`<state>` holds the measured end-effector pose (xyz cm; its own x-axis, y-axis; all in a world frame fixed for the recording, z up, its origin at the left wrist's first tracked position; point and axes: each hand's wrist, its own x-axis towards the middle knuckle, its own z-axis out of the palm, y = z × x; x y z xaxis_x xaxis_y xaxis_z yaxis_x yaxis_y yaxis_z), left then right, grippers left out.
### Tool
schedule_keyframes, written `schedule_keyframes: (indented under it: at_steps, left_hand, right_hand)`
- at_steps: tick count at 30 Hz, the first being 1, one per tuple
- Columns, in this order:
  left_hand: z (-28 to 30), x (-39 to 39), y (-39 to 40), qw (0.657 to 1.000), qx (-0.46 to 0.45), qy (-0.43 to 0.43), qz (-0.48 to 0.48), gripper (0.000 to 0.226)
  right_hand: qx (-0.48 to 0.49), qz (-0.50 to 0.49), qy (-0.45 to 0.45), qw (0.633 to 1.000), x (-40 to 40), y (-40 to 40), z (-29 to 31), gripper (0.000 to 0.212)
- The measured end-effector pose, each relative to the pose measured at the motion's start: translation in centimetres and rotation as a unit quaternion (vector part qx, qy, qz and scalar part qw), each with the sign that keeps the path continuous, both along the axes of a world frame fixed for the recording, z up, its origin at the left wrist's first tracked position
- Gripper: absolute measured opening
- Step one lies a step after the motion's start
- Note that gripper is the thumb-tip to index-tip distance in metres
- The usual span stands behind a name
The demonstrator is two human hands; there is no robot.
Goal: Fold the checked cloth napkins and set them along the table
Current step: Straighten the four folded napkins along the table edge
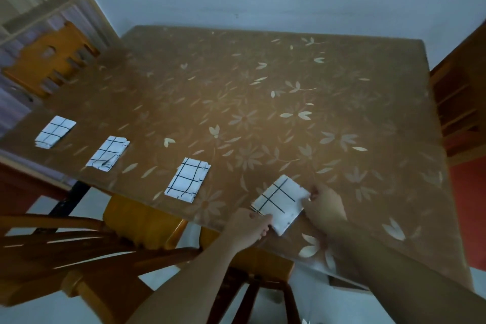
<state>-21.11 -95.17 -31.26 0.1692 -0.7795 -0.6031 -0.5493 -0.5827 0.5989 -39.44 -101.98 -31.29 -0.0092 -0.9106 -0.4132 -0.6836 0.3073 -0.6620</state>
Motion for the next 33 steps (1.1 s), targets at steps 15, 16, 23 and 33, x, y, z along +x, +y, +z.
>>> schedule_keyframes:
  at_steps: [15,16,23,33]
  left_hand:
    - [-1.3,1.1,-1.0,0.994,-0.094,-0.06,-0.015,0.025]
    - [-1.4,1.3,-0.8,0.994,-0.094,-0.055,-0.012,0.026]
    - [-2.1,2.2,0.0,0.991,-0.117,-0.056,-0.011,0.024]
    - [-1.4,2.1,1.1,0.989,-0.146,-0.015,-0.026,0.031]
  right_hand:
    - [0.065,-0.032,-0.015,0.997,2.2,4.2,-0.7,0.019]
    - [0.065,-0.028,-0.011,0.997,2.4,4.3,-0.7,0.019]
    - [0.061,-0.016,0.006,0.998,3.1,5.3,-0.7,0.015]
    - [0.059,-0.02,0.022,0.998,3.7,5.8,-0.6,0.011]
